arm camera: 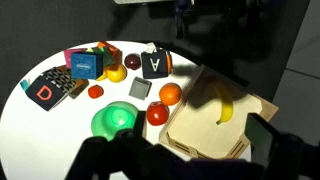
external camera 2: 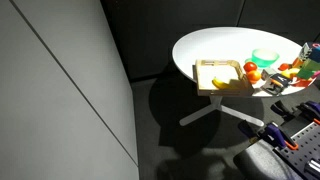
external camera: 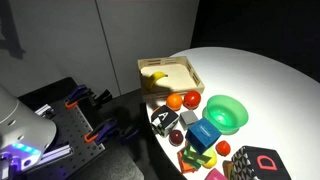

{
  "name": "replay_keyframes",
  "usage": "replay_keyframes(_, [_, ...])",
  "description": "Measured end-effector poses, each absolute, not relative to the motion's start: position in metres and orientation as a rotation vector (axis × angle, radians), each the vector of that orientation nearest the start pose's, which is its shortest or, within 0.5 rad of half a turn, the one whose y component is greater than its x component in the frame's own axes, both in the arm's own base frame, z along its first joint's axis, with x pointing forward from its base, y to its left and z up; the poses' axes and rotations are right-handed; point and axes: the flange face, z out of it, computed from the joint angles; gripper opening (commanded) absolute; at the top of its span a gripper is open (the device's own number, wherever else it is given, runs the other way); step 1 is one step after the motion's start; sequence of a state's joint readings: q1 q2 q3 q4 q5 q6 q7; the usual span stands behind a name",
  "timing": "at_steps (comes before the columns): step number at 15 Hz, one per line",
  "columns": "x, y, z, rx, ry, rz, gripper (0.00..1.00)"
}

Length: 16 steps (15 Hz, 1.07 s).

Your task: Pick up the soft block with the letter a on it and put it in the wooden tray

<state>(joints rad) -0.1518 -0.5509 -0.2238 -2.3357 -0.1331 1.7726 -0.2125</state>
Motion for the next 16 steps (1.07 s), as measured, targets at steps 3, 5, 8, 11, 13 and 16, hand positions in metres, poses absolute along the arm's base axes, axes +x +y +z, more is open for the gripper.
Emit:
replay_keyframes(3, [0.353, -0.163, 0.531, -3.145, 0.160, 0.035, 1.00])
replay_keyframes(5, [0.353, -0.163, 0.531, -3.145, 0.160, 0.035, 1.00])
replay_keyframes(8, [0.353, -0.163, 0.528, -3.144, 0.158, 0.045, 1.00])
replay_keyframes(11, [0.356, -0.160, 0.514, -3.139, 0.149, 0.098, 1.00])
replay_keyframes(13, [0.360, -0.157, 0.500, -3.133, 0.137, 0.152, 1.00])
replay_keyframes(16, [0.366, -0.152, 0.475, -3.123, 0.116, 0.240, 1.00])
